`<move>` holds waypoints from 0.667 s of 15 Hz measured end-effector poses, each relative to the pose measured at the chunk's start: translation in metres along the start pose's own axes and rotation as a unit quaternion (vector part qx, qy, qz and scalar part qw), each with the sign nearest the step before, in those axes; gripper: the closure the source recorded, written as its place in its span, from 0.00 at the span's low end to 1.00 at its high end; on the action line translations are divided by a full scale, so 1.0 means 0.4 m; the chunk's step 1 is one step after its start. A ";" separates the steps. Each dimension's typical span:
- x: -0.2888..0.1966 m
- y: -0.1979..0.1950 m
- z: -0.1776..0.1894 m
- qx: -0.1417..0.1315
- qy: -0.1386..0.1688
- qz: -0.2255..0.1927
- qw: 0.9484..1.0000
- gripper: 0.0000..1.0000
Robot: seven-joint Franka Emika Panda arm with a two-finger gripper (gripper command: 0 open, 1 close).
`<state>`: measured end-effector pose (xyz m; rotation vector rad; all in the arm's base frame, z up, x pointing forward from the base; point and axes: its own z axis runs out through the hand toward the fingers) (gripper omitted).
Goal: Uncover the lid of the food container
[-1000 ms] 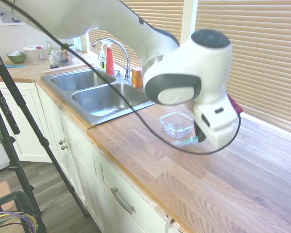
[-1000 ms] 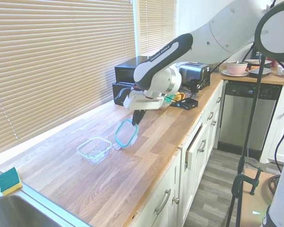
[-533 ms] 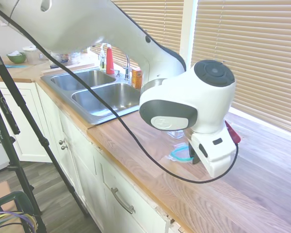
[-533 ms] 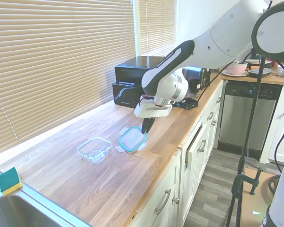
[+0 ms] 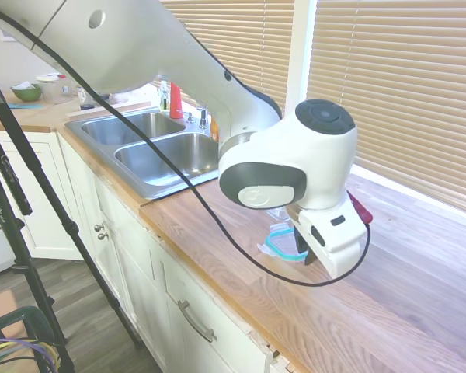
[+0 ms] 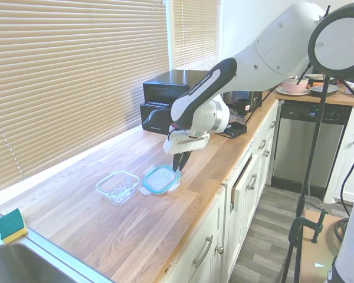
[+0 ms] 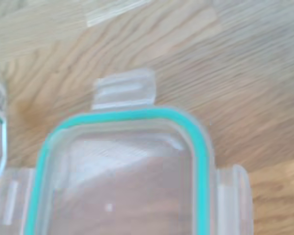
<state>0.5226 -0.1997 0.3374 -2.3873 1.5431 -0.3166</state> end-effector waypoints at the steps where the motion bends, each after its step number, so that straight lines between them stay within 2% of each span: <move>1: -0.004 -0.005 0.003 -0.003 0.003 -0.001 1.000 0.00; 3: -0.006 -0.013 0.003 -0.007 0.013 -0.004 1.000 0.00; 6: -0.017 -0.049 -0.019 -0.016 0.052 -0.014 0.998 0.00; 10: -0.096 -0.141 -0.120 -0.018 0.093 -0.033 0.995 0.00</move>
